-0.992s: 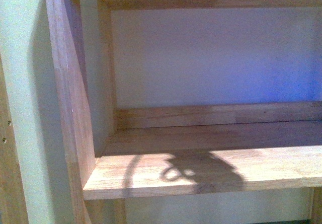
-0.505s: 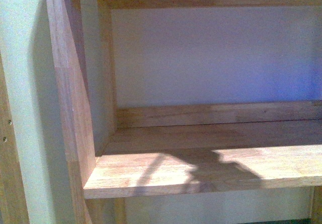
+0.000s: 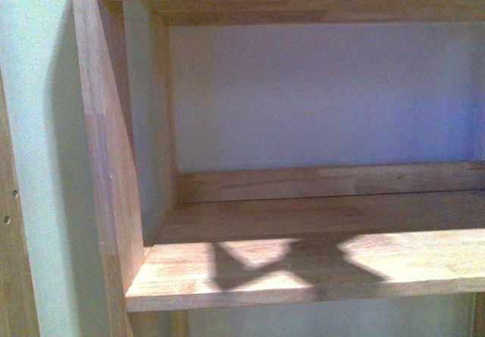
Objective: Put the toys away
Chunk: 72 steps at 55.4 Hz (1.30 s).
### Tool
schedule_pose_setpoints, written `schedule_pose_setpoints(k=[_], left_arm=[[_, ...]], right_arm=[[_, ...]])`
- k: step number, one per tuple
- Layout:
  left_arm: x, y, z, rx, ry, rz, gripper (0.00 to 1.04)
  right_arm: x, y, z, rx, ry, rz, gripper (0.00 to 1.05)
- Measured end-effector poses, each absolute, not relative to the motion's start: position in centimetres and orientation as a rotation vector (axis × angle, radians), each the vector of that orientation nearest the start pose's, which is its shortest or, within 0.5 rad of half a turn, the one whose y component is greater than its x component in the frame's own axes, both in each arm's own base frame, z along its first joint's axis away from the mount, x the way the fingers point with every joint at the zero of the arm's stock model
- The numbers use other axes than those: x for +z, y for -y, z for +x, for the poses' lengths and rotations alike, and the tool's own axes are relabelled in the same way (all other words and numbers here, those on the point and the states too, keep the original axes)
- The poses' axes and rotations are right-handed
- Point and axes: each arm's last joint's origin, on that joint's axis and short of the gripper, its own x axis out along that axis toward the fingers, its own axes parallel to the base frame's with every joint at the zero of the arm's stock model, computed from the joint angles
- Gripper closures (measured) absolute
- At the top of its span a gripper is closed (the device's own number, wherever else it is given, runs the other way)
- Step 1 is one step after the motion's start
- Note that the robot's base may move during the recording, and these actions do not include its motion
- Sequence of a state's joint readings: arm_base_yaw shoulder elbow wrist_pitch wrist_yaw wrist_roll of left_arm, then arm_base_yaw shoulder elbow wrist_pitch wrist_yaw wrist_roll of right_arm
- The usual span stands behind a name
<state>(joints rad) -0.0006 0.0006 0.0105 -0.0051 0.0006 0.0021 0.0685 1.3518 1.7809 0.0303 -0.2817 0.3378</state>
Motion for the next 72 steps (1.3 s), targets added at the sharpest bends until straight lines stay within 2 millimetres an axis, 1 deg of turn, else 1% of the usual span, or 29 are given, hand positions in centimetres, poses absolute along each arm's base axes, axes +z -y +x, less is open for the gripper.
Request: schedule_pose_setpoints(k=[1, 2, 5, 10, 15, 18, 24, 30, 31, 34, 38, 40, 42, 45, 47, 52, 53, 56, 60, 65, 72], left_arm=[[16.7, 0.0, 9.7, -0.001, 0.005, 0.002, 0.06], [16.7, 0.0, 9.7, -0.001, 0.005, 0.002, 0.06], [16.7, 0.0, 9.7, -0.001, 0.005, 0.002, 0.06], [16.7, 0.0, 9.7, -0.001, 0.005, 0.002, 0.06], [16.7, 0.0, 9.7, -0.001, 0.005, 0.002, 0.06], [16.7, 0.0, 9.7, -0.001, 0.005, 0.002, 0.06], [16.7, 0.0, 9.7, -0.001, 0.005, 0.002, 0.06], [16.7, 0.0, 9.7, -0.001, 0.005, 0.002, 0.06], [16.7, 0.0, 9.7, -0.001, 0.005, 0.002, 0.06], [16.7, 0.0, 9.7, -0.001, 0.005, 0.002, 0.06], [16.7, 0.0, 9.7, -0.001, 0.005, 0.002, 0.06], [16.7, 0.0, 9.7, -0.001, 0.005, 0.002, 0.06], [16.7, 0.0, 9.7, -0.002, 0.005, 0.002, 0.06], [16.7, 0.0, 9.7, 0.000, 0.005, 0.002, 0.06], [16.7, 0.0, 9.7, -0.001, 0.005, 0.002, 0.06], [16.7, 0.0, 9.7, -0.001, 0.005, 0.002, 0.06], [16.7, 0.0, 9.7, -0.001, 0.005, 0.002, 0.06], [16.7, 0.0, 9.7, -0.001, 0.005, 0.002, 0.06], [16.7, 0.0, 9.7, -0.001, 0.005, 0.002, 0.06], [16.7, 0.0, 9.7, -0.001, 0.005, 0.002, 0.06], [16.7, 0.0, 9.7, -0.001, 0.005, 0.002, 0.06]], right_arm=[[55.7, -2.3, 24.0, 0.383, 0.414, 0.260, 0.00], [55.2, -2.1, 23.2, 0.333, 0.447, 0.204, 0.00], [54.0, -1.5, 21.6, 0.257, 0.497, 0.124, 0.00], [52.3, -0.7, 19.9, 0.203, 0.523, 0.061, 0.00], [49.9, 0.2, 18.4, 0.140, 0.522, 0.030, 0.00], [48.6, 0.7, 17.9, 0.112, 0.510, 0.017, 0.00], [45.0, 1.7, 17.2, 0.058, 0.455, 0.007, 0.00], [40.9, 2.4, 16.5, 0.034, 0.381, 0.008, 0.00], [39.8, 2.5, 16.4, 0.039, 0.356, 0.013, 0.00], [37.4, 2.7, 15.8, 0.038, 0.306, 0.023, 0.00], [35.4, 2.7, 15.4, 0.032, 0.256, 0.032, 0.01], [35.0, 2.6, 15.1, 0.015, 0.195, 0.033, 0.06], [34.0, 2.5, 14.8, -0.010, 0.092, 0.031, 0.14], [32.1, 2.2, 14.4, -0.009, 0.025, 0.029, 0.24], [30.6, 1.9, 14.1, -0.003, 0.007, 0.024, 0.33], [28.2, 1.5, 13.6, -0.008, 0.000, 0.016, 0.50], [28.0, 1.5, 13.6, -0.009, 0.000, 0.016, 0.52], [26.4, 1.2, 13.2, -0.005, -0.001, 0.010, 0.66], [25.2, 0.6, 13.0, -0.026, -0.004, 0.008, 0.78], [23.9, 0.1, 12.7, 0.000, -0.007, 0.005, 0.90], [22.5, 0.1, 12.3, -0.002, -0.008, 0.004, 0.89]])
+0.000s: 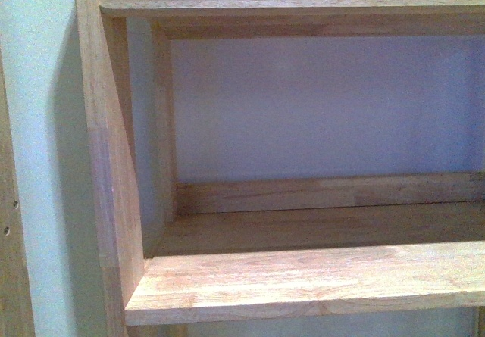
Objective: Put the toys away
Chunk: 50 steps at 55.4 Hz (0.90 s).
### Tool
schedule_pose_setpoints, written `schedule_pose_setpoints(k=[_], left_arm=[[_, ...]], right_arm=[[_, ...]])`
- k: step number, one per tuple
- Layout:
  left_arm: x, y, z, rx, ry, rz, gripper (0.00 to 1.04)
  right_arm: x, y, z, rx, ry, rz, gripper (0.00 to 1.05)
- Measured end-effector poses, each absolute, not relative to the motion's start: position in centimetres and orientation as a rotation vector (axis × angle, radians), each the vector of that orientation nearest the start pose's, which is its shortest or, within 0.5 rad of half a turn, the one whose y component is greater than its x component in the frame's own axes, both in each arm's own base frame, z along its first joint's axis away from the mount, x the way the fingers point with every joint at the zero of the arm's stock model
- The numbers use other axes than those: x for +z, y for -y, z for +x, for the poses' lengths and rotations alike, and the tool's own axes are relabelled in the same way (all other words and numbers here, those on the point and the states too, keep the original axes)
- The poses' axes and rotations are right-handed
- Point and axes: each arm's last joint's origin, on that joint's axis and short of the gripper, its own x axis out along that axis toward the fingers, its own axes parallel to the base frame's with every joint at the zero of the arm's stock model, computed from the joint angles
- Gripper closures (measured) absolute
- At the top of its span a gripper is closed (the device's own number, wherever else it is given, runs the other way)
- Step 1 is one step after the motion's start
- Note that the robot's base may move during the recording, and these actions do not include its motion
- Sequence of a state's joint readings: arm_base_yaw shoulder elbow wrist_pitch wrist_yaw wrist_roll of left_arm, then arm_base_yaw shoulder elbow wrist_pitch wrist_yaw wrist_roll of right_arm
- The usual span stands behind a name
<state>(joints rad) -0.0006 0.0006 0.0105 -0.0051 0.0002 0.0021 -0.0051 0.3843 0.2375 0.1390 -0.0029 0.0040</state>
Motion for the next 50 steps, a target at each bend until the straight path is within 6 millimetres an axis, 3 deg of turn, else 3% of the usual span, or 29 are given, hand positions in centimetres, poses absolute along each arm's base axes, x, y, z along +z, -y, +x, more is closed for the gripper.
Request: schedule_pose_setpoints(k=[16, 50], left_arm=[[16.7, 0.0, 9.7, -0.001, 0.005, 0.002, 0.06], [16.7, 0.0, 9.7, -0.002, 0.005, 0.002, 0.06]], right_arm=[[20.1, 0.0, 11.6, -0.002, -0.011, 0.004, 0.89], [17.7, 0.0, 9.8, -0.002, -0.004, 0.004, 0.89]])
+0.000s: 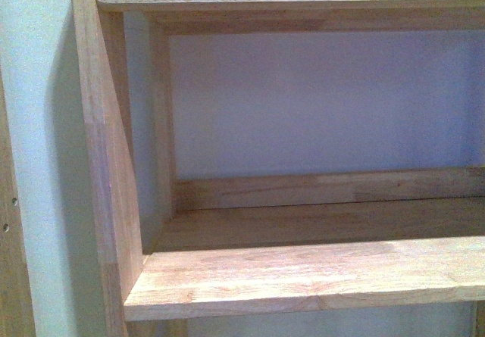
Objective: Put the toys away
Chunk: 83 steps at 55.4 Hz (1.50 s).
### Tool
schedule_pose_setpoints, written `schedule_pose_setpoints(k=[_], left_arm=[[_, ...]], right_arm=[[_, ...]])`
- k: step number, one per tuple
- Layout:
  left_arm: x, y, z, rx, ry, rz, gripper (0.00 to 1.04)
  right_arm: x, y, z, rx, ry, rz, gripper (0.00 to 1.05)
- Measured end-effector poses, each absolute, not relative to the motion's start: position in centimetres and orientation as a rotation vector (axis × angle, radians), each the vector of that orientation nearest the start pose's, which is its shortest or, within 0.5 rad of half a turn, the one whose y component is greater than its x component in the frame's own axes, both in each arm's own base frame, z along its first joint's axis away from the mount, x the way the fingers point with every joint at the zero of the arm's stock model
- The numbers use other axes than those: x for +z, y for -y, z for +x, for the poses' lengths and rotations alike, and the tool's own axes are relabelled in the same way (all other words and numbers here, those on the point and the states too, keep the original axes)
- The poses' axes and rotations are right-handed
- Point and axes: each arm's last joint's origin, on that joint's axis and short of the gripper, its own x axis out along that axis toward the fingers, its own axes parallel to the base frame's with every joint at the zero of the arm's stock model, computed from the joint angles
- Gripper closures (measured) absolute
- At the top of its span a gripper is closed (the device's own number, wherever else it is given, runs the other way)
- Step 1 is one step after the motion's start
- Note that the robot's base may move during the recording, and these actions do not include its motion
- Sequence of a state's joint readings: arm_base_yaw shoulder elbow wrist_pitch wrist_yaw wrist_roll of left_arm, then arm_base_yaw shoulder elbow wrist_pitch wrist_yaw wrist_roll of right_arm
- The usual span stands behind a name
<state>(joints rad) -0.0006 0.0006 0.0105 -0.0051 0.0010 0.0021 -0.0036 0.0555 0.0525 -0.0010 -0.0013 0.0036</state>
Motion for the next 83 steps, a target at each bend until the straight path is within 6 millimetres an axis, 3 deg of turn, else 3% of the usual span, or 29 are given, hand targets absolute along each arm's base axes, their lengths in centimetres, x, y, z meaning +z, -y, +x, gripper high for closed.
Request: schedule_pose_setpoints(k=[11, 26, 35, 49, 83], left_arm=[[16.7, 0.0, 9.7, -0.001, 0.005, 0.002, 0.06], [16.7, 0.0, 9.7, -0.001, 0.005, 0.002, 0.06], [16.7, 0.0, 9.7, -0.001, 0.005, 0.002, 0.06], [16.7, 0.0, 9.7, -0.001, 0.005, 0.002, 0.06], [16.7, 0.0, 9.7, -0.001, 0.005, 0.002, 0.06]], right_arm=[[16.7, 0.0, 9.8, -0.002, -0.001, 0.004, 0.89], [16.7, 0.0, 9.7, -0.004, 0.003, 0.004, 0.89], [16.7, 0.0, 9.7, -0.004, 0.004, 0.002, 0.58], [16.7, 0.0, 9.7, -0.004, 0.004, 0.002, 0.01], [16.7, 0.0, 9.7, -0.003, 0.004, 0.003, 0.00]])
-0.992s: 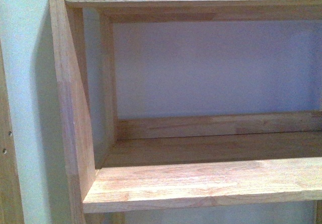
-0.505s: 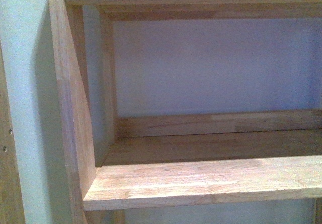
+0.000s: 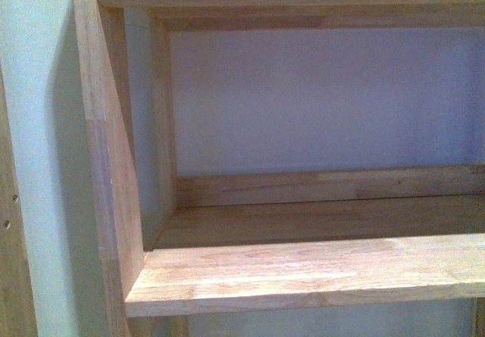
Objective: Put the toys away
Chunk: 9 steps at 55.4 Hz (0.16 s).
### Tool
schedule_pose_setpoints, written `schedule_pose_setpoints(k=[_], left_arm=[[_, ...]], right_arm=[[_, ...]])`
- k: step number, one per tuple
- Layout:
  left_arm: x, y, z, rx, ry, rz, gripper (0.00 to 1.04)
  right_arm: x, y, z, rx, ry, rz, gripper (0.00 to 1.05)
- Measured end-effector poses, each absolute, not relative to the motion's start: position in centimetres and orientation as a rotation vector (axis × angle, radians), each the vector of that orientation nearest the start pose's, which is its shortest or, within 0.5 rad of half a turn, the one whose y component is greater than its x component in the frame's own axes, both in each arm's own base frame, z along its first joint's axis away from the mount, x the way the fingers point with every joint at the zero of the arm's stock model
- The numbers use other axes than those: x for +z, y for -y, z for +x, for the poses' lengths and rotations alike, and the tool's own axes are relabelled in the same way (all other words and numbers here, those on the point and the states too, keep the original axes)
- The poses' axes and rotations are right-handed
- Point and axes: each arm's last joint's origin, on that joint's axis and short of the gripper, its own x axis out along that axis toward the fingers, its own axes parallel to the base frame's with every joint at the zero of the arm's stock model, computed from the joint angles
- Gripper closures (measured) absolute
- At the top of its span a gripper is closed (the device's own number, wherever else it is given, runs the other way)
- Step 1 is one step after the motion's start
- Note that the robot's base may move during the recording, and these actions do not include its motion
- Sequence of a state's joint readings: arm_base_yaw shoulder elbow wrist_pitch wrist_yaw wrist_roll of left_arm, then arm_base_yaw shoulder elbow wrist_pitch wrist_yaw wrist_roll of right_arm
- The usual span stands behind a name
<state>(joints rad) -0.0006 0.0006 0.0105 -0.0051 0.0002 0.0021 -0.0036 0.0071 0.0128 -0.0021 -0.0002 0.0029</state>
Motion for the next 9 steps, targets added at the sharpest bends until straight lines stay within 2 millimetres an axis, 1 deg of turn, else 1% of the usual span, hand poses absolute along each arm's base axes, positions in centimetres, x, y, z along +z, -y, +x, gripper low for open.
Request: schedule_pose_setpoints(k=[9], left_arm=[[16.65, 0.01, 9.71, -0.001, 0.005, 0.002, 0.06]], right_arm=[[16.71, 0.03, 9.74, -0.003, 0.004, 0.003, 0.00]])
